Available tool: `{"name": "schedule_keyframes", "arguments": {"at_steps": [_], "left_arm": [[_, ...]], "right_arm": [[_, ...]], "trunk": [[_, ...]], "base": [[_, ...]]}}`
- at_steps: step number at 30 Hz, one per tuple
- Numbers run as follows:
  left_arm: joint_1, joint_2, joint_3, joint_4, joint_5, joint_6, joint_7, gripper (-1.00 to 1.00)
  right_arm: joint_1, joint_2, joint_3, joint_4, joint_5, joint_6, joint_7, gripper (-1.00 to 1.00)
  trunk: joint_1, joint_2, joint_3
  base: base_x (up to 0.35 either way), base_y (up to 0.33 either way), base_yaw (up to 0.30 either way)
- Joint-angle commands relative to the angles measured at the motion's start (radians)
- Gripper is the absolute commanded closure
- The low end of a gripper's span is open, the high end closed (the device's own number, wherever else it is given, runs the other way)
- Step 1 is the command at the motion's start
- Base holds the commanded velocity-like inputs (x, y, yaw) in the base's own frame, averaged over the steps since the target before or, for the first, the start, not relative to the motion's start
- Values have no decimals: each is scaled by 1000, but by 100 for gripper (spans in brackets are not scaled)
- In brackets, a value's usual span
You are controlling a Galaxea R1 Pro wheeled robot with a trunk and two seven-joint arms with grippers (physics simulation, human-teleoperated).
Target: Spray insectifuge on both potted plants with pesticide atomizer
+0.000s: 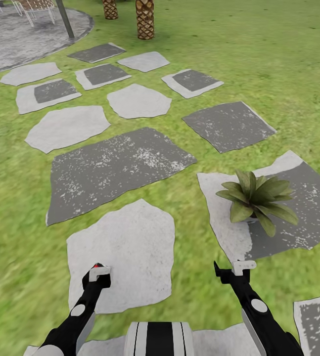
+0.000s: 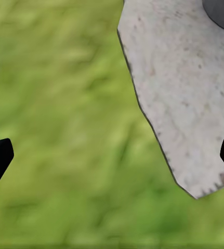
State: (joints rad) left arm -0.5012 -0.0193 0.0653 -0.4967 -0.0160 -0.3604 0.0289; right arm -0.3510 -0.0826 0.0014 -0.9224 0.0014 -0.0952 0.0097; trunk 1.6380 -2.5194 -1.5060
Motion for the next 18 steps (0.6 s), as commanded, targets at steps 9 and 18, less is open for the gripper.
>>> {"name": "schedule_keyframes", "arguments": {"at_steps": [9, 18], "left_arm": [[0, -2, 5, -1, -2, -4, 0, 100], [0, -3, 7, -5, -4, -3, -1, 100]], "right_arm": [[0, 0, 0, 1, 0, -3, 1, -100], [0, 0, 0, 1, 0, -3, 1, -100]], "trunk": [[0, 0, 0], [-4, 2, 30]], "base": [[0, 0, 0], [0, 0, 0]]}}
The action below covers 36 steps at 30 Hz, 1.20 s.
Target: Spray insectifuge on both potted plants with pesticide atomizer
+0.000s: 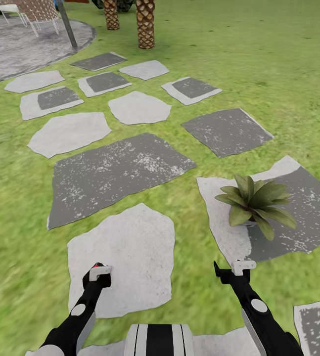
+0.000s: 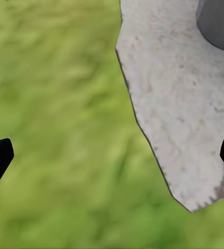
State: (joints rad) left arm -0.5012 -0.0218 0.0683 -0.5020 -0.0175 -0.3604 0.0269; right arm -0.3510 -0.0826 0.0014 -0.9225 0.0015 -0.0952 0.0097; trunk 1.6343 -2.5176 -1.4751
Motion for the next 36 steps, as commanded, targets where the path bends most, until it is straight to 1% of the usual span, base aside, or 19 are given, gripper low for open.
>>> {"name": "schedule_keyframes", "arguments": {"at_steps": [1, 15, 23, 36], "left_arm": [[0, -1, 4, 1, -2, -3, 1, 100], [0, 0, 2, -7, -1, -1, 1, 100], [0, 3, -3, 4, -2, 10, 1, 100], [-5, 7, 2, 5, -2, 19, 4, 100]], "right_arm": [[0, 0, 0, 1, 0, -3, 1, -100], [0, 0, 0, 0, 1, -4, 0, -100], [0, 1, 1, -1, 1, -3, -1, -100], [0, 3, 1, -1, 0, -3, -1, -100]], "trunk": [[-1, 0, 3], [-7, 3, 58], [-10, 5, 89], [-16, 8, 139]], "base": [[0, 0, 0], [0, 0, 0], [0, 0, 0], [0, 0, 0]]}}
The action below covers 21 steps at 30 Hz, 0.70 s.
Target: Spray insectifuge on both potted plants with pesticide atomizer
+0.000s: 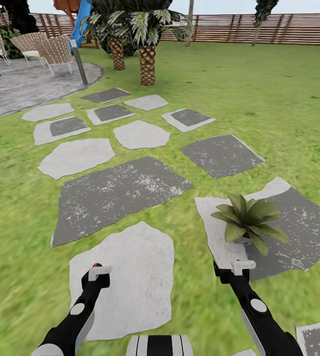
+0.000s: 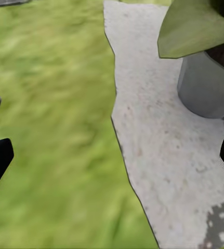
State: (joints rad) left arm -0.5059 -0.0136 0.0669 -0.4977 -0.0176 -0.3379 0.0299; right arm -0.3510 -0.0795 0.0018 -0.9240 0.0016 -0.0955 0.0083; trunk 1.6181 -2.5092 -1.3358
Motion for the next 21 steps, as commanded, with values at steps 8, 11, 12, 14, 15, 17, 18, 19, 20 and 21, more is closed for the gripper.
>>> {"name": "schedule_keyframes", "arguments": {"at_steps": [8, 11, 12, 14, 15, 17, 18, 19, 20, 21], "left_arm": [[-4, 1, 4, 1, -1, -3, 1, 100], [-4, 1, 4, 1, -1, -3, 1, 100], [-4, 0, 4, 1, -1, -3, 1, 100], [-4, 0, 4, 1, -1, -3, 1, 100], [-4, 0, 4, 1, -1, -3, 1, 100], [-4, 0, 4, 1, -2, -3, 1, 100], [-4, 1, 4, 1, -2, -3, 1, 100], [-5, 1, 4, 1, -2, -2, 1, 100], [-6, 1, 4, 1, -1, 0, 1, 100], [-6, 1, 4, 0, -1, 8, 1, 100]], "right_arm": [[0, -1, 1, 1, 0, -2, 2, -100], [0, -2, 0, 1, 0, -2, 2, -100], [0, -2, 0, 1, 0, -2, 2, -100], [0, -2, 1, 1, 0, -2, 2, -100], [0, -2, 1, 1, 0, -2, 2, -100], [0, -2, 0, 1, 0, -3, 2, -100], [0, -2, 0, 1, 0, -3, 2, -100], [0, -2, 0, 1, 0, -3, 2, -100], [0, -2, 0, 1, 0, -3, 2, -100], [0, -2, 0, 1, 0, -3, 2, -100]], "trunk": [[-4, 2, 34], [-5, 2, 50], [-6, 3, 55], [-6, 3, 66], [-7, 3, 71], [-8, 4, 82], [-8, 4, 87], [-9, 4, 93], [-9, 5, 98], [-10, 5, 104]], "base": [[0, 0, 0], [0, 0, 0], [0, 0, 0], [0, 0, 0], [0, 0, 0], [0, 0, 0], [0, 0, 0], [0, 0, 0], [0, 0, 0], [0, 0, 0]]}}
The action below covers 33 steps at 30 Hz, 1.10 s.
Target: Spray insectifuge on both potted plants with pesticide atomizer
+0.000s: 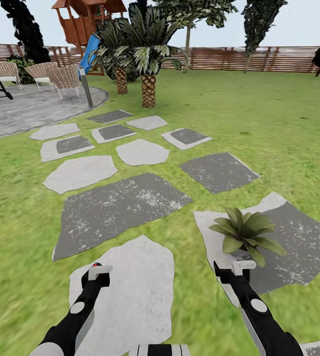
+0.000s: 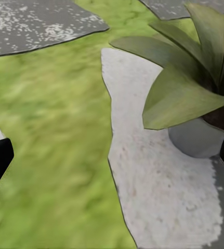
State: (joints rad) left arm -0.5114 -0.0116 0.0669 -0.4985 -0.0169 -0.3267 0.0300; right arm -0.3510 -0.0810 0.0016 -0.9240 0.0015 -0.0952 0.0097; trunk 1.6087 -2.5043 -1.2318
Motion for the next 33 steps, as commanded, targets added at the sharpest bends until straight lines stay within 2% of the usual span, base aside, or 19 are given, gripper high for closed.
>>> {"name": "schedule_keyframes", "arguments": {"at_steps": [1, 8, 19, 33], "left_arm": [[0, -1, 4, 0, -2, 4, 1, 100], [0, -1, 4, -13, -2, 127, -1, 100], [1, -5, 2, -14, -1, 136, -2, 100], [2, -7, 2, -15, -1, 135, -2, 100]], "right_arm": [[0, 0, 0, 1, 0, -3, 1, -100], [0, 0, 0, 1, 0, -3, 1, -100], [0, 0, 1, 1, 0, -3, 1, -100], [0, 0, 1, 1, 0, -2, 1, -100]], "trunk": [[-1, 0, 5], [-4, 2, 43], [-9, 4, 102], [-62, 102, 168]], "base": [[0, 0, 0], [0, 0, 0], [0, 0, 0], [0, 0, 0]]}}
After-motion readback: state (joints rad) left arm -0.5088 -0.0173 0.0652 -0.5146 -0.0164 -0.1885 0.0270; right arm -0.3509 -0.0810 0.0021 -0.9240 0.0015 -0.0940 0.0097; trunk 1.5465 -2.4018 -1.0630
